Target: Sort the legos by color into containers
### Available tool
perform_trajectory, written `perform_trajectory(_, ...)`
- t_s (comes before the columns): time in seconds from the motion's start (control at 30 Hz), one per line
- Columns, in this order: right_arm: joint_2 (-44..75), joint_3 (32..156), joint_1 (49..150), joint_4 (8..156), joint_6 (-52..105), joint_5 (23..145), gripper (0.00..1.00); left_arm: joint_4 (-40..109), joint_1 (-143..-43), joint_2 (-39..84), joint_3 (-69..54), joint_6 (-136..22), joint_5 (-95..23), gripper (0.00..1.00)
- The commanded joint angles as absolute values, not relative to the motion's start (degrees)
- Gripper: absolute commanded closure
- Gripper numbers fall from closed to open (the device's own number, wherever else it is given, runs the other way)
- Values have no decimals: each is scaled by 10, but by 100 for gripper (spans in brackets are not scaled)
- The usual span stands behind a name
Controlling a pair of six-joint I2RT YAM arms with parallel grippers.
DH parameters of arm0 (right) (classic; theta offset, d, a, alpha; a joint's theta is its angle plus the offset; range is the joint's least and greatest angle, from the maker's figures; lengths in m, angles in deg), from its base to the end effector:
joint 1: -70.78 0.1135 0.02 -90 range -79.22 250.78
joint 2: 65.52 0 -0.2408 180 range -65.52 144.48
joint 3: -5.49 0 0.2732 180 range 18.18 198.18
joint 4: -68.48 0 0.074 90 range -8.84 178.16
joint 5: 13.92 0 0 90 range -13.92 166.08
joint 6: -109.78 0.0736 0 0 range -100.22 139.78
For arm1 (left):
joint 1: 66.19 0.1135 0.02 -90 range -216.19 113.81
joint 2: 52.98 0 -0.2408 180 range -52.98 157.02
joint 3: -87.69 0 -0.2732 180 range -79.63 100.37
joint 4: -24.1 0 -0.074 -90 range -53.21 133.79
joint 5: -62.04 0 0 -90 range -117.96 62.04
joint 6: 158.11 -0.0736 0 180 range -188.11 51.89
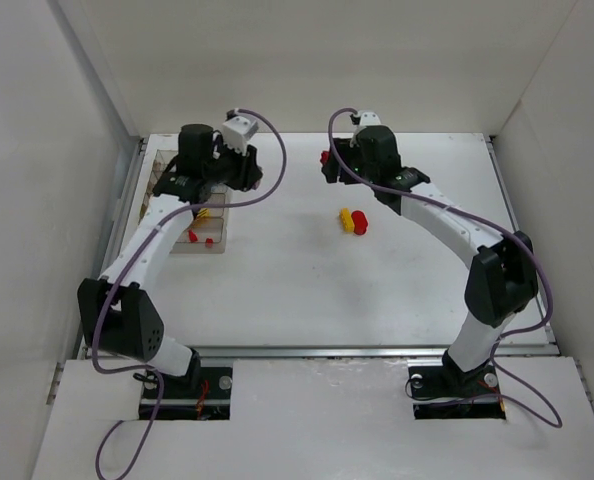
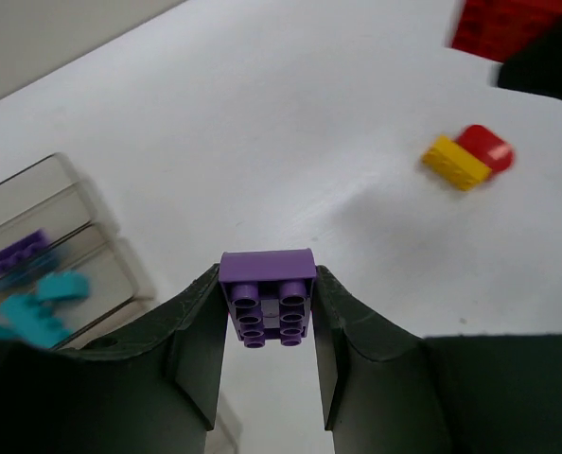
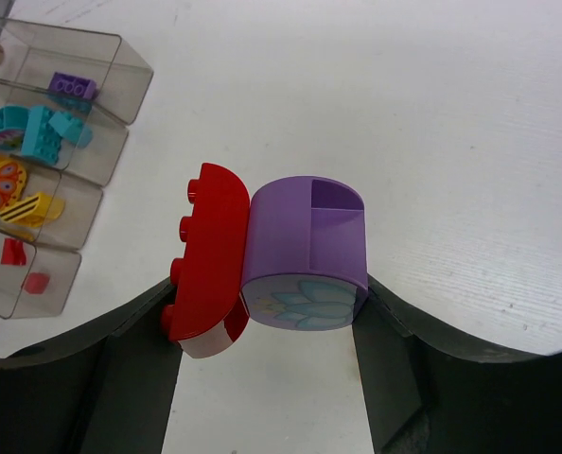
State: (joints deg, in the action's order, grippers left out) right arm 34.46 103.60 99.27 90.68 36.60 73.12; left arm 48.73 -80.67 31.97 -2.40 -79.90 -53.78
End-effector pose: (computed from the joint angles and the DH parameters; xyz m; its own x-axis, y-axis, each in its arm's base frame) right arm 0.4144 0.2206 0.2816 -0.4690 0.0743 -0.8801 -0.3126 0.9180 0.2440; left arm 0.3822 -0.1318 0.3298 -0.1919 0.2395 -0.9517 0.6756 0.7356 0.0489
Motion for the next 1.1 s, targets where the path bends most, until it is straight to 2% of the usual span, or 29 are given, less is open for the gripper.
perform_trajectory(0.0, 341, 1046, 994, 899, 367, 757, 100, 487, -740, 307, -41, -804, -480, 100)
perform_trajectory(0.13, 364, 1051, 994, 899, 355, 794, 100, 437, -665, 333, -54, -812, -454, 100)
perform_trajectory(0.27, 380, 1070, 994, 899, 355, 821, 100, 351, -646, 388, -40, -819, -440, 100)
perform_trajectory(0.6, 423, 1109, 994, 913, 333, 838, 100, 283, -622, 588, 104, -788, -397, 100)
perform_trajectory(0.73, 453, 1160, 994, 943, 328, 845, 100, 225, -622, 628, 119, -783, -391, 100)
perform_trajectory(1.07, 473, 1191, 994, 975, 328, 839, 100, 229, -607, 694, 176, -743, -417, 96)
